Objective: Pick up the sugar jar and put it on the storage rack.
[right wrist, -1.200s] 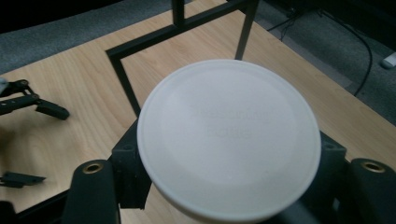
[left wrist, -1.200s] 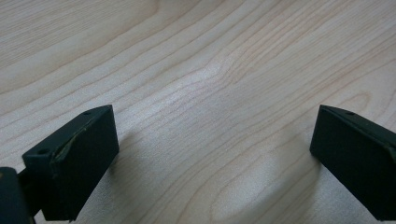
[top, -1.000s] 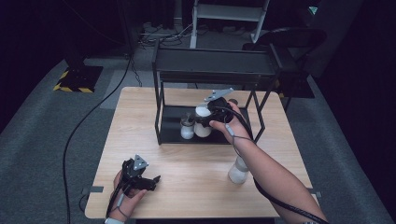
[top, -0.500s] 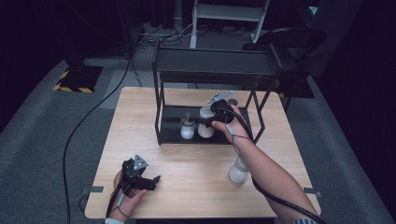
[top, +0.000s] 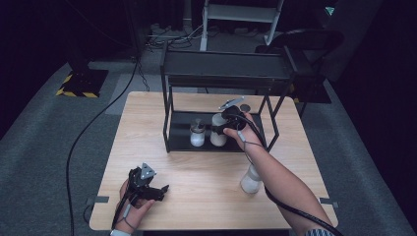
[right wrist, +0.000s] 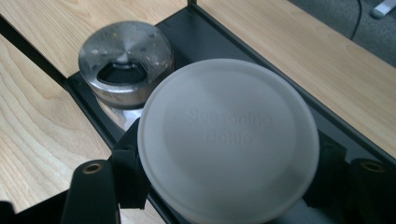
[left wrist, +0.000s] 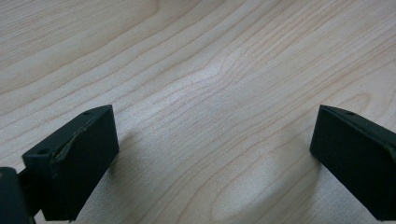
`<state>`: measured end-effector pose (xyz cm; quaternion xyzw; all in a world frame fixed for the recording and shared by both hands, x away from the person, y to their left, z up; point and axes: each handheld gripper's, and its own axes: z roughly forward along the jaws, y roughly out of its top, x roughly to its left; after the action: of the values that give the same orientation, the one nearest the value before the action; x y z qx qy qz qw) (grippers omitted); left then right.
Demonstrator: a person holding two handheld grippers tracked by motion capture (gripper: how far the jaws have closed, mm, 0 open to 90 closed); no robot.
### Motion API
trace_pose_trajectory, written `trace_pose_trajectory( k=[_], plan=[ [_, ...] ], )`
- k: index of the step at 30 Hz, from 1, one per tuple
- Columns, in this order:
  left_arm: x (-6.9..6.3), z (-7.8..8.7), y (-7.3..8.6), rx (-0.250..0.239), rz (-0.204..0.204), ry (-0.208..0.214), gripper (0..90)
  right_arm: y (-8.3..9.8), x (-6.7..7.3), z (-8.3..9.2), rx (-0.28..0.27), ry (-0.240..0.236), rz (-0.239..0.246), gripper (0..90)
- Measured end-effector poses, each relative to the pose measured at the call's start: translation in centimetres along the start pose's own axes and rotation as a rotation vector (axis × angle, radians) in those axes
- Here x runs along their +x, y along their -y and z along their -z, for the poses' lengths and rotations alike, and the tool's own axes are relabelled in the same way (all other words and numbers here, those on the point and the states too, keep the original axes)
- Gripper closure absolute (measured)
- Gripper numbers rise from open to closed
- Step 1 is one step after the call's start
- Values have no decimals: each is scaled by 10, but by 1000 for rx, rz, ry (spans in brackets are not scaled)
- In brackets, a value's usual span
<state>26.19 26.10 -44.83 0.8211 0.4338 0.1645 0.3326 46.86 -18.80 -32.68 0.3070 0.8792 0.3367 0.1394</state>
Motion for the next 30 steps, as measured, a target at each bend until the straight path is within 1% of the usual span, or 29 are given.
trace_pose_trajectory(
  k=[8,10,14,15,19,22,27,30],
  plan=[
    [0,0,0,1,1,0,11,2,-2,0,2,-2,-17,326],
    [0,0,0,1,1,0,11,2,-1,1,2,10,-15,272],
    [0,0,0,1,1,0,10,2,1,4,-5,9,6,228],
    [0,0,0,1,1,0,11,2,2,6,-9,11,5,202],
    [0,0,0,-1,-4,3,9,3,2,18,-35,7,-32,122],
    [0,0,0,-1,-3,3,8,6,5,28,-46,8,-31,113],
    [0,0,0,0,-2,3,8,15,11,51,-88,6,-33,92],
    [0,0,0,1,-2,2,7,19,15,63,-101,1,-31,89]
  ],
)
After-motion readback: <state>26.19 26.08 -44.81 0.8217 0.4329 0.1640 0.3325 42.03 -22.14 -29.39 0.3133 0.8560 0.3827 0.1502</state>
